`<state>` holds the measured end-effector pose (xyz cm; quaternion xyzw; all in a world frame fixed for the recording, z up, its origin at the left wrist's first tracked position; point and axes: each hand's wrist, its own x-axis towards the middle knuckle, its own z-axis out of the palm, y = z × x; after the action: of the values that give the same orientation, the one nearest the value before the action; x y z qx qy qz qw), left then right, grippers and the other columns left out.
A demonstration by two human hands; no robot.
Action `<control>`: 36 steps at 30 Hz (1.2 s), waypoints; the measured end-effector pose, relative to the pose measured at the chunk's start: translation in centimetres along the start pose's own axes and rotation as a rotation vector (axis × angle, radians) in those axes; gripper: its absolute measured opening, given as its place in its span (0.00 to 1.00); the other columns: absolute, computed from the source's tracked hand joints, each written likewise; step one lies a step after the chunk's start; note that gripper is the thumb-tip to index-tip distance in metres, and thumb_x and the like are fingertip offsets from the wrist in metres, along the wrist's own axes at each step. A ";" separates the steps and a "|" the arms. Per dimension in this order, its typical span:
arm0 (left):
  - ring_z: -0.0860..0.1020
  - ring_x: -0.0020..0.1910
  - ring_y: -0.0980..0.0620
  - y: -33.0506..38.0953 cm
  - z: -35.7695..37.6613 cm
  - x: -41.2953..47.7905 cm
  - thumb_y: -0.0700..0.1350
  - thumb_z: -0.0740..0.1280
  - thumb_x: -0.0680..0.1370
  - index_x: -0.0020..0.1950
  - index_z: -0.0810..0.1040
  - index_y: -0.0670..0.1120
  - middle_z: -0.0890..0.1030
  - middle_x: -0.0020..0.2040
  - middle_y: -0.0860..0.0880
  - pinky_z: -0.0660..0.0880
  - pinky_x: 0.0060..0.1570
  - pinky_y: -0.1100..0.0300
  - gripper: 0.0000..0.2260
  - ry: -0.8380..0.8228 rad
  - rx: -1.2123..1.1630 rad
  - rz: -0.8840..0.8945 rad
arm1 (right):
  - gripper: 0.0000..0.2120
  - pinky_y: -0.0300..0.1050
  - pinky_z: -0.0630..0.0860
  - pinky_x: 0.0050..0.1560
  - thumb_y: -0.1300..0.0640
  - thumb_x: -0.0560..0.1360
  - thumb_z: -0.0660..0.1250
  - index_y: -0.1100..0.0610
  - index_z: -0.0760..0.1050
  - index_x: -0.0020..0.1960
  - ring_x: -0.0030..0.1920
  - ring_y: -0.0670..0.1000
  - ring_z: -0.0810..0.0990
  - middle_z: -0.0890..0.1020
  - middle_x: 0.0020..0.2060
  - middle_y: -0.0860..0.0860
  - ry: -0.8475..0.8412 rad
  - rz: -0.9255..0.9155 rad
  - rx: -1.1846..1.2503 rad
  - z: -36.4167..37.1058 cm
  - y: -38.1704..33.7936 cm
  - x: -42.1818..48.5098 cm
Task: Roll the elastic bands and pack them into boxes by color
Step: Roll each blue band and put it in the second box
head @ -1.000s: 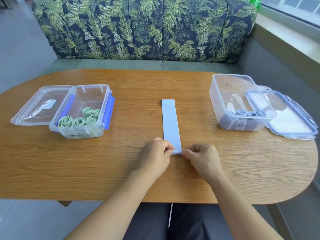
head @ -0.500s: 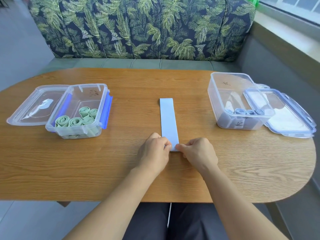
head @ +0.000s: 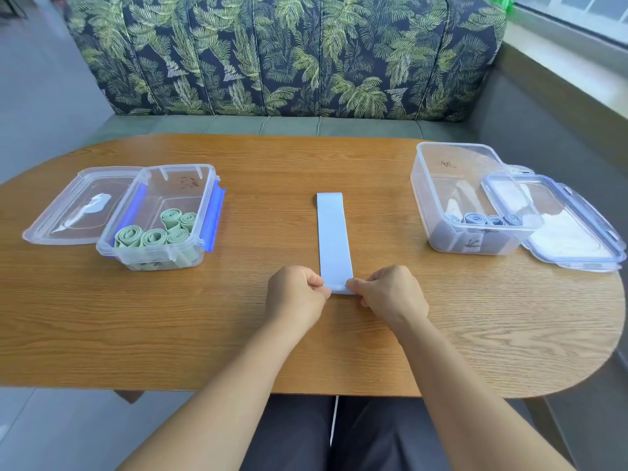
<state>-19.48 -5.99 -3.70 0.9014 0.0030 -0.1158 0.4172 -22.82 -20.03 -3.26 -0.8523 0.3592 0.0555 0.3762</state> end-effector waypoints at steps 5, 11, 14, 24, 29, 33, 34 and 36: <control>0.83 0.37 0.57 0.1 -0.3 -1.0 0.45 0.71 0.75 0.41 0.83 0.49 0.83 0.32 0.53 0.79 0.43 0.62 0.03 -0.041 0.033 0.008 | 0.15 0.43 0.72 0.37 0.46 0.68 0.71 0.58 0.78 0.36 0.34 0.52 0.77 0.86 0.40 0.54 -0.034 -0.017 0.019 0.1 1.0 -0.3; 0.83 0.36 0.57 -0.5 -0.6 -2.2 0.46 0.70 0.76 0.41 0.83 0.50 0.83 0.32 0.54 0.81 0.44 0.57 0.04 -0.054 0.067 0.008 | 0.13 0.42 0.71 0.37 0.46 0.69 0.71 0.54 0.76 0.34 0.33 0.51 0.76 0.86 0.40 0.53 -0.047 -0.045 -0.039 0.2 1.7 -1.3; 0.83 0.36 0.56 -0.3 -0.6 -2.2 0.46 0.69 0.77 0.39 0.81 0.50 0.82 0.31 0.54 0.80 0.41 0.58 0.07 -0.047 0.088 0.011 | 0.13 0.42 0.71 0.36 0.46 0.69 0.71 0.56 0.78 0.35 0.33 0.52 0.78 0.86 0.39 0.53 -0.044 -0.033 -0.045 0.2 1.3 -1.1; 0.81 0.40 0.53 0.4 -0.2 -0.8 0.48 0.67 0.75 0.40 0.78 0.52 0.83 0.37 0.53 0.80 0.42 0.54 0.04 -0.020 0.159 0.013 | 0.14 0.41 0.69 0.35 0.45 0.70 0.69 0.56 0.80 0.37 0.34 0.52 0.78 0.83 0.34 0.50 -0.011 -0.003 -0.108 0.2 0.4 -0.3; 0.81 0.41 0.51 0.9 -0.4 0.0 0.47 0.67 0.74 0.38 0.77 0.51 0.83 0.38 0.52 0.80 0.43 0.55 0.05 -0.053 0.224 0.012 | 0.17 0.41 0.66 0.33 0.43 0.73 0.67 0.56 0.77 0.35 0.32 0.52 0.75 0.76 0.29 0.48 0.026 -0.013 -0.125 0.4 0.3 -0.5; 0.82 0.40 0.49 1.2 -0.7 0.4 0.47 0.67 0.74 0.38 0.78 0.49 0.83 0.37 0.50 0.81 0.42 0.54 0.05 -0.081 0.233 -0.009 | 0.19 0.41 0.67 0.34 0.41 0.73 0.67 0.54 0.73 0.33 0.34 0.51 0.77 0.78 0.30 0.47 0.022 -0.045 -0.061 0.4 0.7 -1.0; 0.83 0.40 0.49 1.2 -0.7 0.4 0.46 0.67 0.74 0.39 0.78 0.49 0.83 0.37 0.50 0.81 0.43 0.53 0.04 -0.085 0.229 -0.011 | 0.18 0.41 0.68 0.34 0.40 0.72 0.67 0.54 0.75 0.34 0.35 0.51 0.78 0.79 0.31 0.47 0.016 -0.056 -0.057 0.4 0.8 -1.1; 0.83 0.40 0.49 1.3 -0.7 0.5 0.45 0.67 0.73 0.39 0.79 0.48 0.83 0.36 0.49 0.81 0.44 0.52 0.04 -0.092 0.219 -0.014 | 0.15 0.41 0.68 0.35 0.41 0.72 0.68 0.52 0.77 0.37 0.37 0.50 0.79 0.80 0.33 0.47 0.011 -0.066 -0.064 0.4 0.9 -1.4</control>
<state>-18.69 -6.37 -2.38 0.9353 -0.0224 -0.1594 0.3151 -24.34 -19.38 -3.55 -0.8754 0.3311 0.0499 0.3486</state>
